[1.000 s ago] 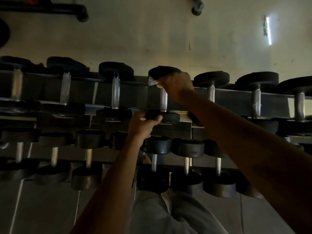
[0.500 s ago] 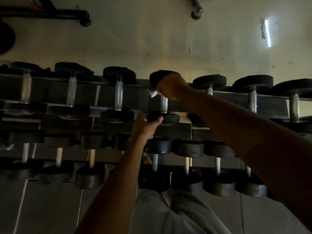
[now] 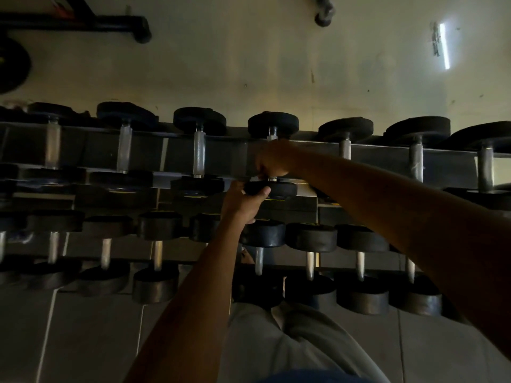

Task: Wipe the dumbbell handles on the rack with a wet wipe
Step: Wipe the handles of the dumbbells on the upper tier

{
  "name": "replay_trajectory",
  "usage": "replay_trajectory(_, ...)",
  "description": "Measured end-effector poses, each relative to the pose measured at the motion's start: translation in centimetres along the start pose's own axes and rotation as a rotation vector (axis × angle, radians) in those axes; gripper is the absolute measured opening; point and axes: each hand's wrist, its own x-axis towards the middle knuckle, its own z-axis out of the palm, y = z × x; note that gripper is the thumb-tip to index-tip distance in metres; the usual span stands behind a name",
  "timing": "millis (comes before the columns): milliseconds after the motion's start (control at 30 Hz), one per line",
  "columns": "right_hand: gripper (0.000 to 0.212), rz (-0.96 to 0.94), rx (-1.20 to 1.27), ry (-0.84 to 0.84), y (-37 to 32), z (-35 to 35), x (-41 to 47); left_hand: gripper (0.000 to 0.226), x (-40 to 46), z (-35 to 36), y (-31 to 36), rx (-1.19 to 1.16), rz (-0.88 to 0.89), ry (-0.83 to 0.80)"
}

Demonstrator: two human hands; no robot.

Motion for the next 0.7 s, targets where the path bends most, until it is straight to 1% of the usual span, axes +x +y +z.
replay_trajectory(100, 0.014, -0.008, 0.023, 0.006, -0.6, -0.3, -0.9, 0.06, 0.0, 0.0, 0.1, 0.024, -0.005, -0.003)
replay_trajectory(200, 0.018, 0.001, 0.142, 0.029, -0.8, -0.6, -1.3, 0.059, 0.1, -0.1, 0.0, 0.031, -0.005, -0.002)
replay_trajectory(267, 0.021, 0.039, 0.316, 0.067, -0.4, -0.4, -1.5, 0.054, -0.1, -0.1, 0.1, 0.03, 0.005, -0.007)
replay_trajectory(333, 0.021, 0.103, 0.497, 0.167, 0.4, -0.4, -2.0, 0.052, 0.0, -0.1, 0.1, 0.04, 0.016, -0.009)
replay_trajectory(400, 0.021, 0.186, 0.624, 0.252, 1.3, -0.2, -2.6, 0.055, 0.0, -0.1, 0.1, 0.042, 0.012, -0.005)
replay_trajectory(533, 0.017, 0.331, 0.979, 0.322, 2.5, 1.0, -3.7, 0.06, 0.3, -0.1, 0.1, 0.047, -0.024, -0.005)
replay_trajectory(567, 0.019, 0.352, 1.051, 0.335, 2.7, 1.3, -4.0, 0.061, 0.4, -0.1, 0.0, 0.043, -0.026, -0.003)
replay_trajectory(700, 0.039, 0.349, 1.26, 0.373, 3.1, 2.0, -5.0, 0.068, 1.0, 0.0, -0.4, 0.031, -0.042, 0.023)
